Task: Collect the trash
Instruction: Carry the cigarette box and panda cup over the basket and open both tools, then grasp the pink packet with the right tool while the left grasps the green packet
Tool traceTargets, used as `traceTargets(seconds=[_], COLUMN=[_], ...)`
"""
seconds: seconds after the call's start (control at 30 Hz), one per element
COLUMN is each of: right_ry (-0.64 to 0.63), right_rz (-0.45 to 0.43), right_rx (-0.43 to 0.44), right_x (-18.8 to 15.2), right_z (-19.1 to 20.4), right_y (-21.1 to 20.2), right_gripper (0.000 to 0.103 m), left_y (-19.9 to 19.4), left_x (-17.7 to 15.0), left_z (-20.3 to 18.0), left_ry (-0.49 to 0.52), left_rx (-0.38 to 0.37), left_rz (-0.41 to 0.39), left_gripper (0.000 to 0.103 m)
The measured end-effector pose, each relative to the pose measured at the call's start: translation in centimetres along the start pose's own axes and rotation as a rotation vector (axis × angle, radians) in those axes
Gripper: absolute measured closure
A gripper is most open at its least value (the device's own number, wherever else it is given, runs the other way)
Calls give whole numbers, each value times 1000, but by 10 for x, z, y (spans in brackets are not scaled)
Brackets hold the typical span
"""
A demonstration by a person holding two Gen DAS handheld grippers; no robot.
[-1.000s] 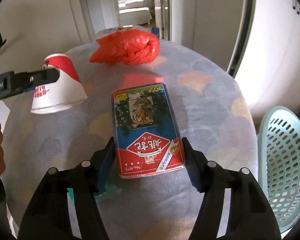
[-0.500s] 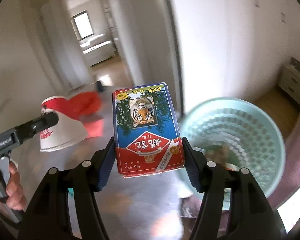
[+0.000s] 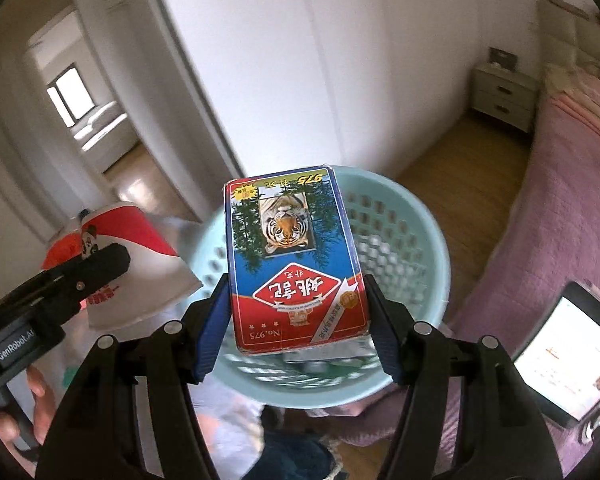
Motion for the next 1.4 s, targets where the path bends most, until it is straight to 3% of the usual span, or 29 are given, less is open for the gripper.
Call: traceTargets(seconds=[0.23,0.33,0.43,0.6,0.7,0.9,1.1,1.4], right_ry=[47,56,56,46,55,36,-37,-146], right_rz=[35,47,53,64,88,72,26,-35], right_rx=[-25,-30,-32,-34,-31,-3,52,141], right_x=[1,0,2,5,2,-3,-6,-24], right_z=[-24,-22,-23,-15,-16,-5,32,95], right_y=[15,20,27,38,45,34,8,-17], right_gripper=[43,42,42,39,39,39,39,39], left_y=[57,64,61,42,23,-21,-78,-125], left_x=[1,1,-1,-3,-6,-17,-35,-87], left_z=[-5,-3,0,6,15,30,62,127], left_ry=[-29,-44,-48,-50,-61,-68,-123,-275], left_rx=[-7,-3,1,10,15,41,62,92], left_rz=[82,88,78,49,21,-32,-104,-116], left_gripper=[52,43,42,41,35,34,31,30])
Point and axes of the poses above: each gripper's, at about its wrist camera, not at the fingertips, and y roughly the way its jaws point, z to its left, x to its top, the point moved 3 cm from there along y, roughly the way its jaws point, and after that the axes turned 7 degrees about -x, right-handed, at the moved point
